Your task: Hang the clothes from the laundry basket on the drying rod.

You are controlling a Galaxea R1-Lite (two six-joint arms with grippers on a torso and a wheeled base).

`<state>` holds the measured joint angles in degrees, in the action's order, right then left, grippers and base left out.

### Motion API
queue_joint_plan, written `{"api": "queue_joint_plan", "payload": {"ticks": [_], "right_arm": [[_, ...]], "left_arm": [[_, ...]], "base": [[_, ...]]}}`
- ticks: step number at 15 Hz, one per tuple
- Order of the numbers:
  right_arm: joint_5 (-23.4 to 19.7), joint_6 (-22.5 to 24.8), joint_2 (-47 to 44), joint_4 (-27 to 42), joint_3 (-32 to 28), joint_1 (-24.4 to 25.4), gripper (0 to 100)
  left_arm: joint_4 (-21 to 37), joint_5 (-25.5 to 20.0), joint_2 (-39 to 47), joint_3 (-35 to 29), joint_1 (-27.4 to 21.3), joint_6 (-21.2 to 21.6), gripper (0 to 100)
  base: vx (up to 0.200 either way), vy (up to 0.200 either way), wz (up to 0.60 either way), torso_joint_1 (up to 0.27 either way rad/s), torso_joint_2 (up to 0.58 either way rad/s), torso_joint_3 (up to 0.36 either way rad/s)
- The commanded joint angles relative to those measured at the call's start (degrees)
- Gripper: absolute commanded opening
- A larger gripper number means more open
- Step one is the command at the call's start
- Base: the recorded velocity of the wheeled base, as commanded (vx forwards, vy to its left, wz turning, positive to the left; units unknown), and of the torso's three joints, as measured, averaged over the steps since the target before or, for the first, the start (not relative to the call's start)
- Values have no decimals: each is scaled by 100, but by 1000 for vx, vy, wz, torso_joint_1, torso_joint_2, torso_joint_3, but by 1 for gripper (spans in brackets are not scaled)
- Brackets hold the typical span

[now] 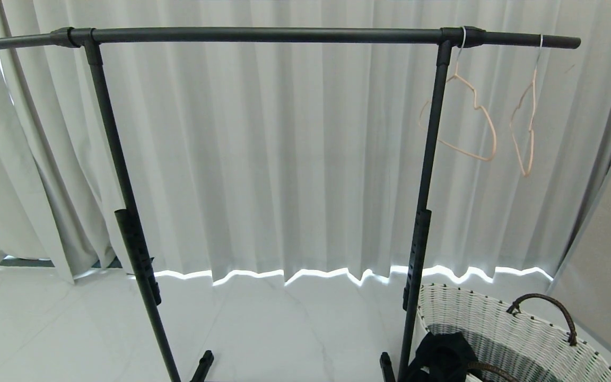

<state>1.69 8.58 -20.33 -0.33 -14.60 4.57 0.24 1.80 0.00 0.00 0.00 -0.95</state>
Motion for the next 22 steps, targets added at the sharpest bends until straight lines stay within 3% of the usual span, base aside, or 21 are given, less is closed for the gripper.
{"api": "queue_joint_plan", "payload": {"ticks": [1, 5, 11, 14, 22], "right_arm": [[129, 1093, -2326, -169, -157, 79, 100], [323, 1647, -4242, -846, 309, 70, 100], [323, 1673, -5833, -1874, 1320, 88, 100], [323, 1673, -6624, -2472, 1249, 79, 100], [314, 1691, -7582, -2498, 687, -132, 100]], "left_arm": [[2, 4, 0, 0, 0, -2, 100], [2, 4, 0, 0, 0, -2, 100], [2, 4, 0, 0, 0, -2, 100], [2, 4, 0, 0, 0, -2, 100], [2, -5, 0, 0, 0, 78, 100]], "base": [[0, 0, 0, 0, 0, 0], [0, 0, 0, 0, 0, 0], [0, 0, 0, 0, 0, 0], [0, 0, 0, 0, 0, 0], [0, 0, 0, 0, 0, 0]]}}
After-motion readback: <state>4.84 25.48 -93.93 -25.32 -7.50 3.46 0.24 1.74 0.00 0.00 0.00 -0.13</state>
